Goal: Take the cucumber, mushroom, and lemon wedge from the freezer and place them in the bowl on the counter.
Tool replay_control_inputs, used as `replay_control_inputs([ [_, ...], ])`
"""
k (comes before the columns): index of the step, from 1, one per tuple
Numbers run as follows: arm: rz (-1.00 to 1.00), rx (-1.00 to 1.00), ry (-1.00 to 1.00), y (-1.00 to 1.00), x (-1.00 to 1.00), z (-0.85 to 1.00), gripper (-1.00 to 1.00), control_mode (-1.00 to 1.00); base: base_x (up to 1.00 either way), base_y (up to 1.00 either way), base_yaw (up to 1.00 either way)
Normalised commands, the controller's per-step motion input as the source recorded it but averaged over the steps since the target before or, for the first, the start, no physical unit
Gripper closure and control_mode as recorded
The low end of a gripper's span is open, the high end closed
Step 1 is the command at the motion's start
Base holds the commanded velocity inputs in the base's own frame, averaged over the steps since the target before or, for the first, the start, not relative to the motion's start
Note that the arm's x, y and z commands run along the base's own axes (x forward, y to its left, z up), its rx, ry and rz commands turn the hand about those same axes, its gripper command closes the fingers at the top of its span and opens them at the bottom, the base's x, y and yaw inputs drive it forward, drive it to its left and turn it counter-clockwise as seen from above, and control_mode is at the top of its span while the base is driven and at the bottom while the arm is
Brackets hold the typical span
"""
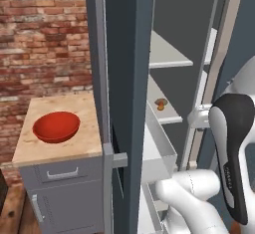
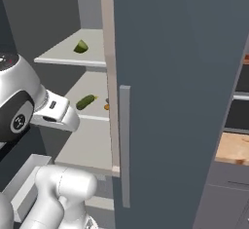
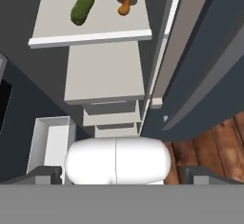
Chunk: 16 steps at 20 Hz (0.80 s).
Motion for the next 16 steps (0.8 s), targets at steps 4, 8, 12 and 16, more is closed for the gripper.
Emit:
replay_control_inputs([
  [4,0.0,0.0,0.0,0.0,0.0,0.0,-1.0,1.0,0.23,0.3,-0.01],
  [8,0.0,0.0,0.0,0.0,0.0,0.0,-1.0,1.0,0.18,0.29,-0.11],
  [12,0.0,0.0,0.0,0.0,0.0,0.0,-1.0,1.0,0.21,0.11,-0.24],
  [16,0.0,0.0,0.0,0.0,0.0,0.0,-1.0,1.0,0.2,0.08,-0.17],
])
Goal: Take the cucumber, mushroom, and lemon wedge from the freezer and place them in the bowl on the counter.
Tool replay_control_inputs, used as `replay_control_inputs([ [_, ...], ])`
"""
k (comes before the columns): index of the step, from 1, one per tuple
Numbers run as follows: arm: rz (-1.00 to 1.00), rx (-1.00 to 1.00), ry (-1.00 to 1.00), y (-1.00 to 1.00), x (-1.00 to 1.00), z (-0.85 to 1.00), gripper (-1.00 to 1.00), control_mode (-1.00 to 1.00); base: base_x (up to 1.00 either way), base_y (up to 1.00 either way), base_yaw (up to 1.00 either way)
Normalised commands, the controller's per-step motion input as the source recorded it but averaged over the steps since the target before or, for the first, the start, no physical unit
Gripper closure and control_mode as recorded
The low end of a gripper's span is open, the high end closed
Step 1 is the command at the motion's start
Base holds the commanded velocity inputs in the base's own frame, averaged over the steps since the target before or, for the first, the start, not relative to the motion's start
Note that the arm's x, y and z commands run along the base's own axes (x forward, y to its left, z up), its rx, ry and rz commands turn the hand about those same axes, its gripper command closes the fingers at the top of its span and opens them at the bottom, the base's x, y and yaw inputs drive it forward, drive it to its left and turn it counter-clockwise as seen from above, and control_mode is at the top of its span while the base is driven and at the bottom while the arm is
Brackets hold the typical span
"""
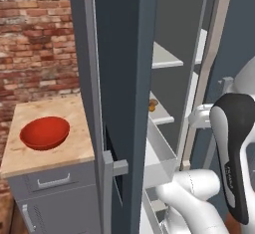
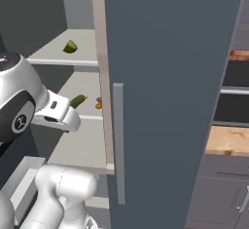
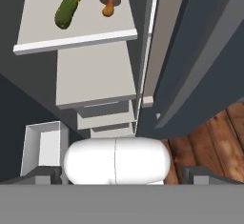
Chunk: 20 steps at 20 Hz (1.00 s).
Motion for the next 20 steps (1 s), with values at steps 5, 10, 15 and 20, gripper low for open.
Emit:
replay_control_inputs([
  [5,0.0,0.0,0.0,0.0,0.0,0.0,-1.0,1.0,0.25,0.27,-0.01],
  [10,0.0,0.0,0.0,0.0,0.0,0.0,-1.0,1.0,0.38,0.52,0.01],
  [15,0.0,0.0,0.0,0.0,0.0,0.0,-1.0,1.0,0.25,0.39,0.0],
  [20,0.01,0.0,0.0,0.02,0.03,0.0,-1.0,-1.0,0.0,0.0,0.0],
])
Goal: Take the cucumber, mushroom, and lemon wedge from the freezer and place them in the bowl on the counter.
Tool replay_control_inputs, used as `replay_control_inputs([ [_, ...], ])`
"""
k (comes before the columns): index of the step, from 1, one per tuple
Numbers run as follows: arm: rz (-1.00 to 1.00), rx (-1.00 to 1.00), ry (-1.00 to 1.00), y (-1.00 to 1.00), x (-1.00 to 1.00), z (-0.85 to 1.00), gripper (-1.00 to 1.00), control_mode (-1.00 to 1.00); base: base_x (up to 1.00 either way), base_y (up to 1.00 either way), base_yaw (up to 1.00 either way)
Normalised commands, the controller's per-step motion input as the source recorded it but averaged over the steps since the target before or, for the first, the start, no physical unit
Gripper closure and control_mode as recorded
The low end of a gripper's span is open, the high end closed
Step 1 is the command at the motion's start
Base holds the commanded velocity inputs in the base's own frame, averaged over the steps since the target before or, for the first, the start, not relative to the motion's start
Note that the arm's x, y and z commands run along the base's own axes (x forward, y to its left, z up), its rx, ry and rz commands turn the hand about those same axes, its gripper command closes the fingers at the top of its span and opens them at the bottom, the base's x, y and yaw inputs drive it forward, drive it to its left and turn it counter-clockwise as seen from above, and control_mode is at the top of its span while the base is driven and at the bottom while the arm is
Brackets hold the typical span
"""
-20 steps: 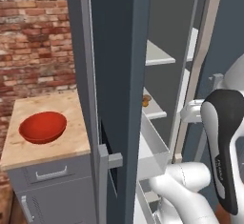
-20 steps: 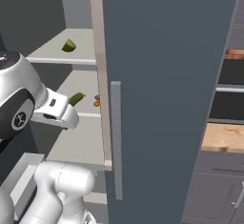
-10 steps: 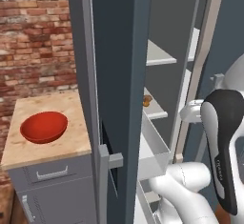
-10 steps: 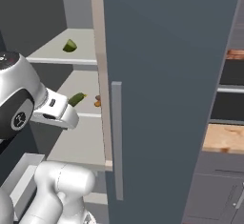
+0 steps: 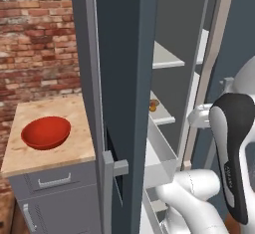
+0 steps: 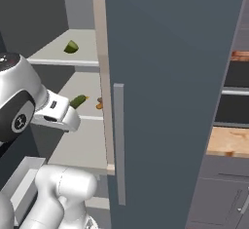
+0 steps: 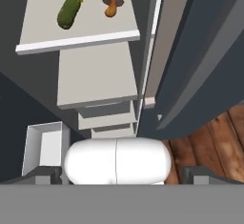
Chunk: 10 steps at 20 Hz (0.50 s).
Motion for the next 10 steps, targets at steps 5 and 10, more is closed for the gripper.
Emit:
replay_control_inputs([
  [5,0.02,-0.01,-0.13,0.25,0.01,0.33,-1.0,-1.0,0.0,0.0,0.0],
  [10,0.09,0.0,-0.13,0.13,0.22,0.58,-1.0,-1.0,0.0,0.0,0.0],
])
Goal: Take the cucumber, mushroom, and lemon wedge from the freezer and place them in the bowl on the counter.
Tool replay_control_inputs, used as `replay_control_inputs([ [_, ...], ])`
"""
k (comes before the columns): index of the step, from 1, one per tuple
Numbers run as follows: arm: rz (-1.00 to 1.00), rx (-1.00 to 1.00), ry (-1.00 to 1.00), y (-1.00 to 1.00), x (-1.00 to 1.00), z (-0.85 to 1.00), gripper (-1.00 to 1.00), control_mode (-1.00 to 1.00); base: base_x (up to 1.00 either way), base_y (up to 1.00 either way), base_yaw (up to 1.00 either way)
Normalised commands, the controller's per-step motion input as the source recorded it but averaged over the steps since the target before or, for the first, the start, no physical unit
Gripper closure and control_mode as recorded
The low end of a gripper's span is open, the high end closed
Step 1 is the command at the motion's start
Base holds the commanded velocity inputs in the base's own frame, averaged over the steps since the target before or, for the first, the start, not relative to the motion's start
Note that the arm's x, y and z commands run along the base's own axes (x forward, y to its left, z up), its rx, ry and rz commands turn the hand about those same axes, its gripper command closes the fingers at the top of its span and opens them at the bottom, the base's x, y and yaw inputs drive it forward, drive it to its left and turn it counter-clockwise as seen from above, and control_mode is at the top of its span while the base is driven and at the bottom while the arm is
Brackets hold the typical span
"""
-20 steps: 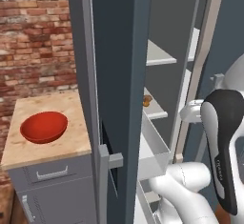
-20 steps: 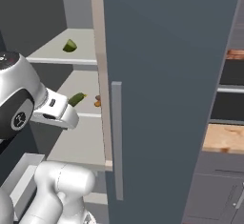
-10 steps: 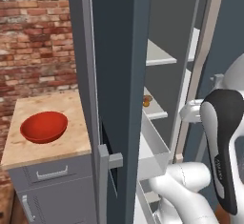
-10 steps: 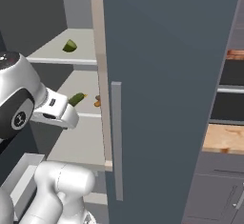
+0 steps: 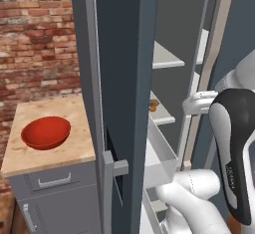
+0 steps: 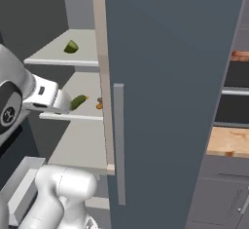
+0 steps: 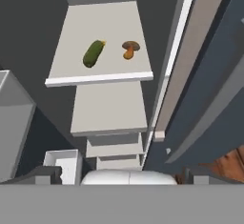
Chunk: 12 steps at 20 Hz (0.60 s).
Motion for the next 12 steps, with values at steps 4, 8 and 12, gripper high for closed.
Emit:
replay_control_inputs([
  [4,0.08,0.0,-0.12,0.25,0.43,0.55,-1.0,-1.0,0.0,0.0,0.0],
  [8,0.07,0.0,-0.11,0.44,0.64,0.37,-1.0,-1.0,0.0,0.0,0.0],
  [12,0.03,0.0,-0.09,0.34,0.63,0.23,-1.0,-1.0,0.0,0.0,0.0],
])
